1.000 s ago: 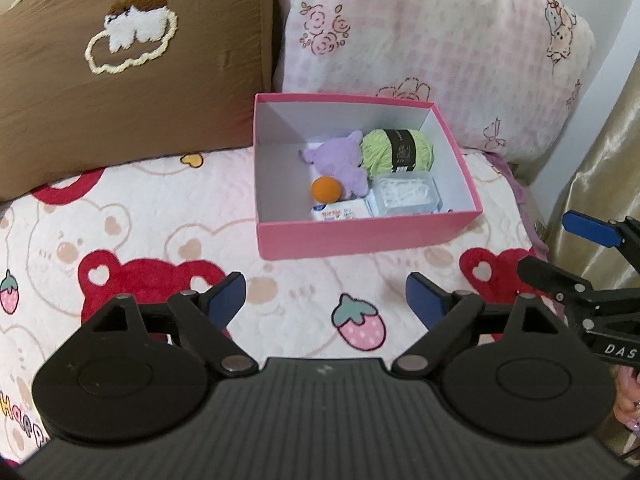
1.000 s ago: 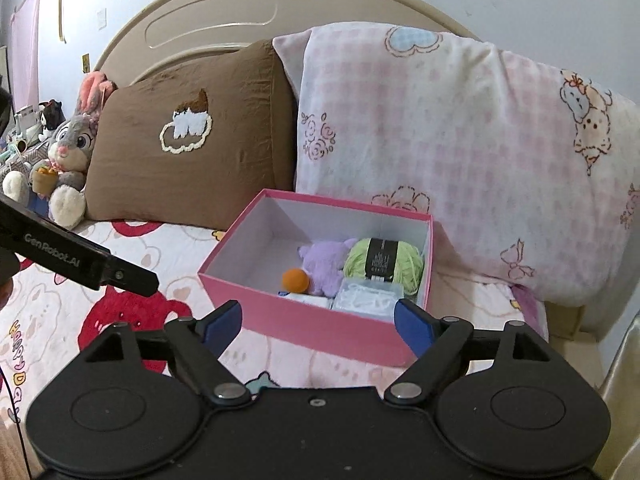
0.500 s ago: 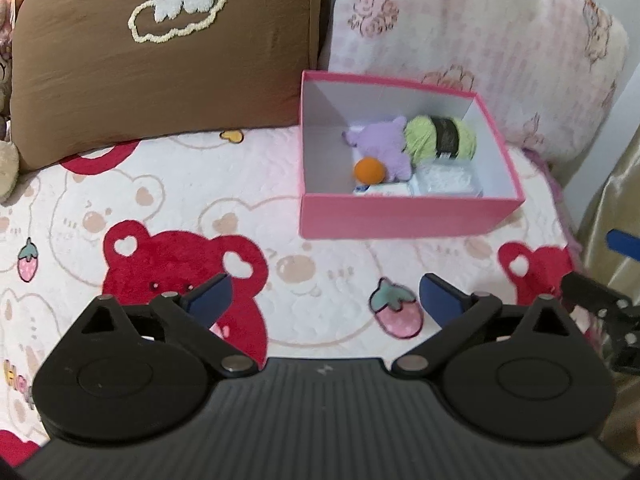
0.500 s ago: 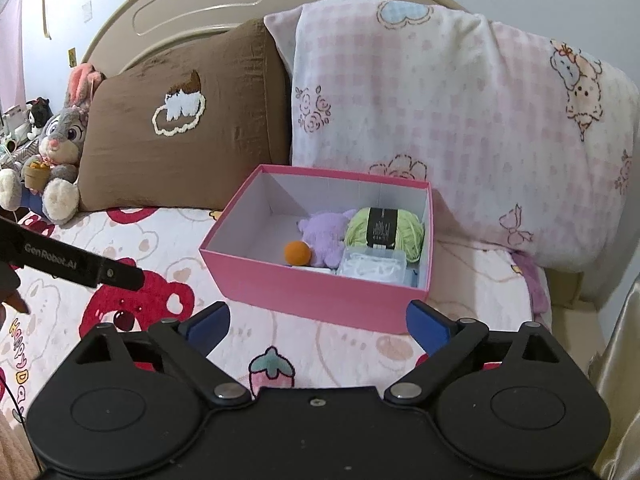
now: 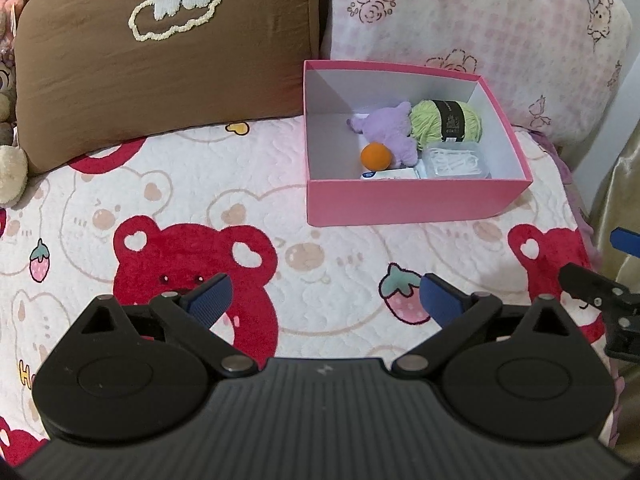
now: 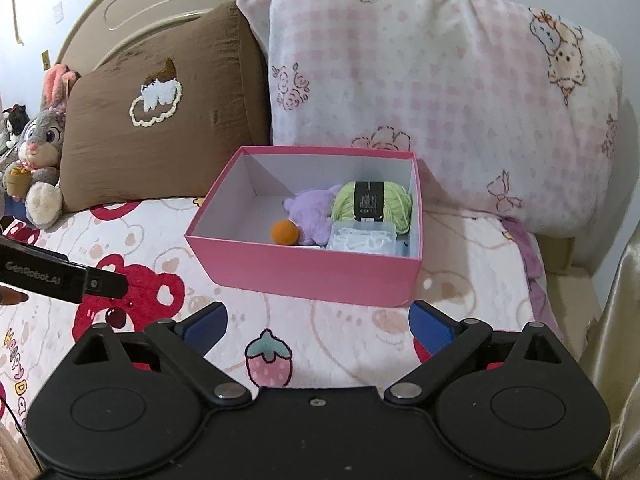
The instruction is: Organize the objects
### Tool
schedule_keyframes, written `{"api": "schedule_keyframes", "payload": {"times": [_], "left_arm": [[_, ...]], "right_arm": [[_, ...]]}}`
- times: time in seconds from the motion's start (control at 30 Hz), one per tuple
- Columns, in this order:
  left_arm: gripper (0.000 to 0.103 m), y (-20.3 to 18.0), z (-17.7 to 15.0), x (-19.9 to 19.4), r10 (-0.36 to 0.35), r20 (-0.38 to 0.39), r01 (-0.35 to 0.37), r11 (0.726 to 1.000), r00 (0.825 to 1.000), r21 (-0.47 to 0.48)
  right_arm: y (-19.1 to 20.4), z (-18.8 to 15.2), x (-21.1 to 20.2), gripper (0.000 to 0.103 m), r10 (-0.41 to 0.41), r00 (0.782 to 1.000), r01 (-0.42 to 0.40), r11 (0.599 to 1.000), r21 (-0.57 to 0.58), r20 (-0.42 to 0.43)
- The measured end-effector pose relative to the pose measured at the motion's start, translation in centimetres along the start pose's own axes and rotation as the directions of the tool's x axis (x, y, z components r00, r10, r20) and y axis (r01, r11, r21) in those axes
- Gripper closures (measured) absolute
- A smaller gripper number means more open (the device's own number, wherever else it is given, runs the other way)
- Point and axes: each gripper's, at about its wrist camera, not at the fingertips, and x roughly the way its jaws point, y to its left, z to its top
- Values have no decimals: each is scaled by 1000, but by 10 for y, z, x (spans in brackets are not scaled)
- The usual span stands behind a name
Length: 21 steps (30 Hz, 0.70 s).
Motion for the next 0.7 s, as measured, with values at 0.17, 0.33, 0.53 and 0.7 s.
{"api": "schedule_keyframes", "payload": {"times": [0.17, 0.33, 0.53, 0.7], "left_arm": [[1, -2, -1, -3, 7, 1, -7, 1000, 1000, 13], [1, -5, -1, -5, -3, -1, 3, 1000, 1000, 24], [1, -5, -2, -4, -2, -10, 2, 1000, 1000, 28], [1, -4, -2, -4, 1, -9, -1, 999, 1000, 33]], "right_arm": [[1, 0, 1, 4, -8, 1000, 8, 1000, 9, -10], [5, 0, -5, 4, -14, 1000, 14, 1000, 24, -5], [12, 0, -7, 4, -25, 1000, 25, 1000, 9, -18], [14, -1, -8, 4, -26, 999, 27, 1000, 7, -24]]}}
